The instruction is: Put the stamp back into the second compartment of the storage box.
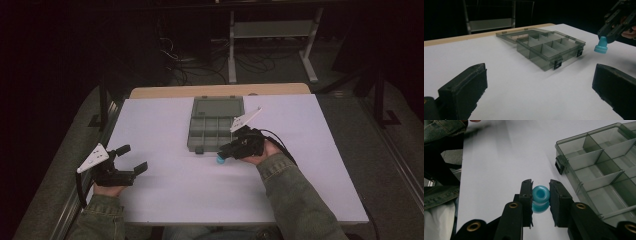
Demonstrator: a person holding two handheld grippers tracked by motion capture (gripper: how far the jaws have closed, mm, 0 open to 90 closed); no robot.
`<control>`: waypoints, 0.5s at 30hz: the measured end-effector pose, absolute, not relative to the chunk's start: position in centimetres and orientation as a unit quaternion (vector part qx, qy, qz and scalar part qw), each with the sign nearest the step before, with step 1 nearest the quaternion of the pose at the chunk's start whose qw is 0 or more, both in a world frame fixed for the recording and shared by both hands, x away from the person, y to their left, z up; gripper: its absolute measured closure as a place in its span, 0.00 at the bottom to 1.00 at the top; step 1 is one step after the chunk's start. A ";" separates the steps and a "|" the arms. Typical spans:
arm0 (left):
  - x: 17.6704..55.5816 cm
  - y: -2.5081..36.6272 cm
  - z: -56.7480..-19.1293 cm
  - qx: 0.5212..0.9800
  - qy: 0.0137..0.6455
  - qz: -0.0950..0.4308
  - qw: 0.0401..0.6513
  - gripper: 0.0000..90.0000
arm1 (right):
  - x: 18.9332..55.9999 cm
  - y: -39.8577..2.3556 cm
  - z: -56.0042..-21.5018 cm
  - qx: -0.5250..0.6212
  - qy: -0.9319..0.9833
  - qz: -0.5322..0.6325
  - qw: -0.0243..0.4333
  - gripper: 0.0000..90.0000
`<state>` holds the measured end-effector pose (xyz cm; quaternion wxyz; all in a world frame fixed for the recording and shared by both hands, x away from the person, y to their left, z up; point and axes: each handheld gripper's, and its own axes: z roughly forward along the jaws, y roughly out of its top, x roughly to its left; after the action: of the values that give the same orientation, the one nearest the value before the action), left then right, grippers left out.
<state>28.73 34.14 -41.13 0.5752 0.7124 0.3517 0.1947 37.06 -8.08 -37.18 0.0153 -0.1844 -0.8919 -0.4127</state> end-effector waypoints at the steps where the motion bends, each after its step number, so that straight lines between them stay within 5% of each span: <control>1: 28.7 34.2 -41.1 0.713 0.352 0.194 0.575 0.00 | 37.1 -8.1 -37.1 -0.184 -0.892 -0.412 0.015 0.80; 15: 28.7 34.2 -41.1 0.712 0.351 0.195 0.576 0.00 | 38.3 -7.4 -35.8 -0.188 -0.898 -0.397 0.014 0.80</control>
<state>28.72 34.24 -41.10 0.5762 0.7119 0.3508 0.1953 38.29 -7.42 -35.76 0.0143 -0.1882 -0.8980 -0.3974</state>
